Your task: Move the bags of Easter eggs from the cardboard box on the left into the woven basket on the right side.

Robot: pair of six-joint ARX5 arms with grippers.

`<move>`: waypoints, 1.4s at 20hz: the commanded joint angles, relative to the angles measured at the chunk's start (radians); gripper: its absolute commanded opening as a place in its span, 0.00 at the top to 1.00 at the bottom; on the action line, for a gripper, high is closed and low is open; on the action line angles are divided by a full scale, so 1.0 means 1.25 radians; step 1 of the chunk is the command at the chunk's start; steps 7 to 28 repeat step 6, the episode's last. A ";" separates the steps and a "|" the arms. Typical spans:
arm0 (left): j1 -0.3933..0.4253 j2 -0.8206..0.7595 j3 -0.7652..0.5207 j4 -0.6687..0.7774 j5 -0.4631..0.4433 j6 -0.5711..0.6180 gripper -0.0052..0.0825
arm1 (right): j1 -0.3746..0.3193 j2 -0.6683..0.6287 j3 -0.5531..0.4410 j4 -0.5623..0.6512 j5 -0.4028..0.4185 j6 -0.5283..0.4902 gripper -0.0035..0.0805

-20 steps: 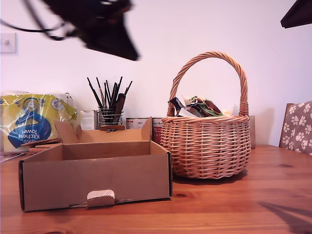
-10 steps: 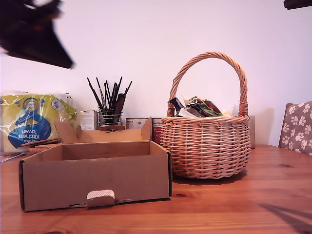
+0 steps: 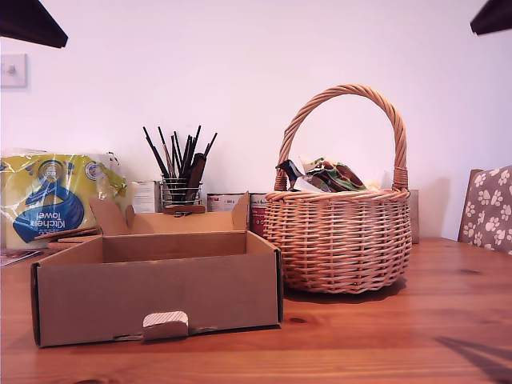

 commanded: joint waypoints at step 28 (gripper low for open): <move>0.001 0.024 -0.018 -0.007 -0.002 -0.002 0.96 | -0.005 0.007 -0.019 -0.043 0.000 0.005 0.97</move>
